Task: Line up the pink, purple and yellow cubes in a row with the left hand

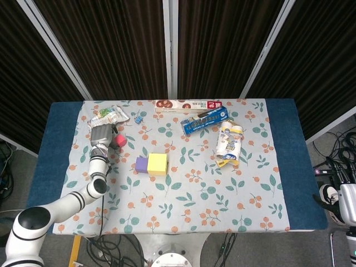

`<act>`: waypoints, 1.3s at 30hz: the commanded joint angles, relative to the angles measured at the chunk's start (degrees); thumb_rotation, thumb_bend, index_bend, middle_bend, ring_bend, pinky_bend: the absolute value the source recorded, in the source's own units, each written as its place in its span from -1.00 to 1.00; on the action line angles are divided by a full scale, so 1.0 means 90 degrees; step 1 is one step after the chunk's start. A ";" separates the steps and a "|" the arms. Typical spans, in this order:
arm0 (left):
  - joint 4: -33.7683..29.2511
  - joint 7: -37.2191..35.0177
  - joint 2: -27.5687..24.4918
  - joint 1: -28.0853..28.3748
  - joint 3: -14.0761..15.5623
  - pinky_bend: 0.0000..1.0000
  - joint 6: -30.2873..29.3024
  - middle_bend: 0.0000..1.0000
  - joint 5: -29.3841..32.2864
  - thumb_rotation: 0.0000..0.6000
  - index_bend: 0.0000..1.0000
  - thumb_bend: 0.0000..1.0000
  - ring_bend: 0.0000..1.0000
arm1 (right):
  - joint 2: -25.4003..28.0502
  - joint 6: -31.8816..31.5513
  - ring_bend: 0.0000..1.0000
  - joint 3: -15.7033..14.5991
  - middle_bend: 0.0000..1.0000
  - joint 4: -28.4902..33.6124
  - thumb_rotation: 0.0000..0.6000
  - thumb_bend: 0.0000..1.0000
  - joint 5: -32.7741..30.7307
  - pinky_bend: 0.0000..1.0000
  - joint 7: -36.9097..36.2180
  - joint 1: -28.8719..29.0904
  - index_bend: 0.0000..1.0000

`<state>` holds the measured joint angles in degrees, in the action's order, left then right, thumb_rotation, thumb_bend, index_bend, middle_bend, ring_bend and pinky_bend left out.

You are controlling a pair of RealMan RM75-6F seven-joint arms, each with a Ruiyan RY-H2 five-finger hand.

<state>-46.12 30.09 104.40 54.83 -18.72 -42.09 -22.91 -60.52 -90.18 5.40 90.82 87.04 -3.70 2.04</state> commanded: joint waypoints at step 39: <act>-0.1683 -0.0986 -0.1034 -0.0793 0.0193 -0.30 -0.0199 0.09 -0.1726 1.00 0.36 -0.34 -0.01 | -0.0006 -0.0043 -0.96 0.0012 -0.65 -0.0067 1.00 -1.00 0.0051 -0.73 -0.0127 -0.0020 -0.84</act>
<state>-56.51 23.41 99.00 50.34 -18.87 -43.08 -35.11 -60.57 -90.54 5.51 90.21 87.48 -4.84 1.85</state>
